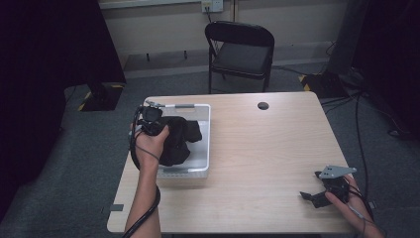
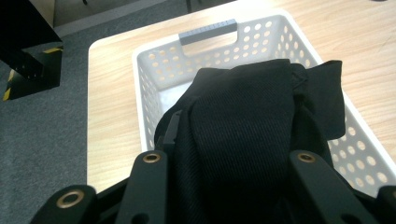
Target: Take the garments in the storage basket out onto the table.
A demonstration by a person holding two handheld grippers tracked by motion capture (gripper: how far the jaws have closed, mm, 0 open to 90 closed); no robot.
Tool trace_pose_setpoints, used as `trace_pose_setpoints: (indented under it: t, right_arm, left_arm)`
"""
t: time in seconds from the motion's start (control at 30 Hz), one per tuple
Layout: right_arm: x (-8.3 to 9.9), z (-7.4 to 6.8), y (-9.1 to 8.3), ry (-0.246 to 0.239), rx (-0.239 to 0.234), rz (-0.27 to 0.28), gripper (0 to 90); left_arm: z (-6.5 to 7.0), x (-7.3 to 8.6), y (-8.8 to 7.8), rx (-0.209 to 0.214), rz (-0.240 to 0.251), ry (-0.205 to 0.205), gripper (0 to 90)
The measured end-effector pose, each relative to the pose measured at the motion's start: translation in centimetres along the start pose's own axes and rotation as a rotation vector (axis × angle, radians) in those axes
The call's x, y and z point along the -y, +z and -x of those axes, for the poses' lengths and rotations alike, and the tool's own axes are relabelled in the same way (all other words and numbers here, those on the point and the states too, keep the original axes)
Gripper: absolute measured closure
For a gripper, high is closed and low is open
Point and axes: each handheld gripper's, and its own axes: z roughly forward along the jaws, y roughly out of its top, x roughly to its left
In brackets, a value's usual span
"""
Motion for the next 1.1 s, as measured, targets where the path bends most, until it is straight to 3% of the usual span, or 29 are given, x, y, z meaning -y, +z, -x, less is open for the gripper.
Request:
trace_pose_setpoints:
  t: [0.5,0.93,1.1]
  right_arm:
    - [0.0,0.0,0.0,0.000,0.000,0.000,0.0]
    - [0.0,0.0,0.0,0.001,0.000,0.000,0.0]
    - [0.0,0.0,0.0,0.000,0.000,0.000,0.0]
  left_arm:
    - [0.2,-1.7,-2.1,0.021,0.031,0.014,65.0]
    - [1.9,-2.6,-2.7,0.065,0.038,0.056,65.1]
    - [2.7,-3.0,-2.8,0.116,0.046,0.055,65.2]
